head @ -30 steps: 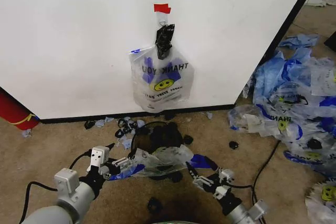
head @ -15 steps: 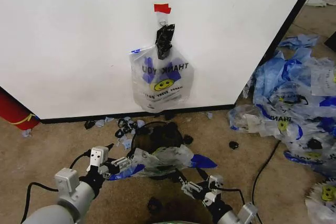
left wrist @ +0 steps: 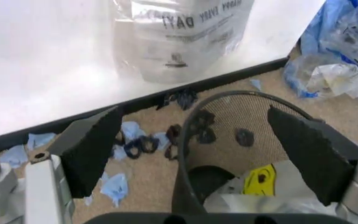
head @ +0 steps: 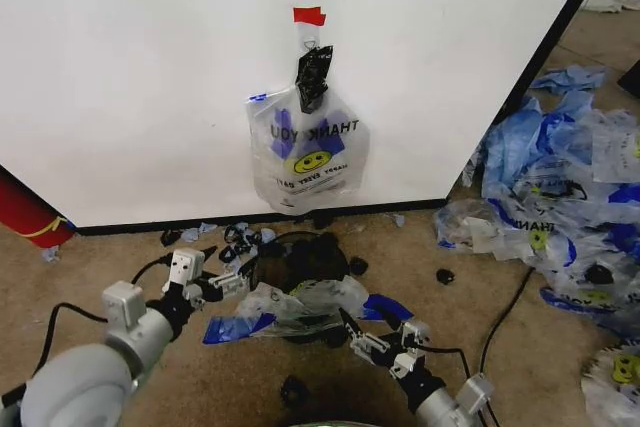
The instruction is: Pick up the garbage bag from the wall and place it over the trash bin.
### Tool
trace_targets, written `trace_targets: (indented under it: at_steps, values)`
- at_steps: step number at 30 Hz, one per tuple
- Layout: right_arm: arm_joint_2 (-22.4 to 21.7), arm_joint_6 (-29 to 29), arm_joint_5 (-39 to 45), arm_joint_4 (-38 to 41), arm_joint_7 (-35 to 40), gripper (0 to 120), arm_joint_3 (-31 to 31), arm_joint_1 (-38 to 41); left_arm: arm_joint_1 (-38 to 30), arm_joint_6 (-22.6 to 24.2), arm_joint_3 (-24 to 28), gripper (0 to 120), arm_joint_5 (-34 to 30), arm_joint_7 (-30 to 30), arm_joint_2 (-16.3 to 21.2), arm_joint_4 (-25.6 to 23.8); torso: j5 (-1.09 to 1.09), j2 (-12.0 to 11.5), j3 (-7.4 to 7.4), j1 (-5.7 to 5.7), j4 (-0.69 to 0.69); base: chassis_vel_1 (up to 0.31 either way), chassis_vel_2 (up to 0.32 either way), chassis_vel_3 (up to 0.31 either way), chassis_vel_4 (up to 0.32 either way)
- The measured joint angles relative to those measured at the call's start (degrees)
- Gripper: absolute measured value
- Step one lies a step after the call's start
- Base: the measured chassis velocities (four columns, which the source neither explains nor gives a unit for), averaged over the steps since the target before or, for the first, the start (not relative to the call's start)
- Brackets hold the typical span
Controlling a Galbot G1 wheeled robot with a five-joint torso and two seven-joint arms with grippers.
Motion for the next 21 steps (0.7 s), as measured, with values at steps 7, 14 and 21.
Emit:
trace_targets:
  at_steps: [7, 14, 21]
  values:
    - [1.88, -0.37, -0.17, -0.67, -0.4, 100, 1.92, -1.46, -9.7, -1.79, 5.39, 90, -7.97, 8.39, 2.49, 6.43, -0.01, 0.0, 0.0, 0.0, -0.02, 0.0, 0.0, 0.0, 0.0]
    - [3.49, -0.13, -1.02, -0.86, -0.43, 100, 3.75, -3.04, -23.95, -0.59, 14.91, 88, -23.13, 8.5, -2.85, 10.94, -0.03, 0.0, 0.0, 0.0, -0.01, 0.0, 0.0, 0.0, 0.0]
    - [3.97, -0.3, -1.48, -0.77, -0.3, 100, 3.94, -2.61, -33.36, 6.65, 16.6, 88, -35.03, 8.82, -7.53, 19.41, -0.01, 0.0, 0.0, 0.0, -0.01, 0.0, 0.0, 0.0, 0.0]
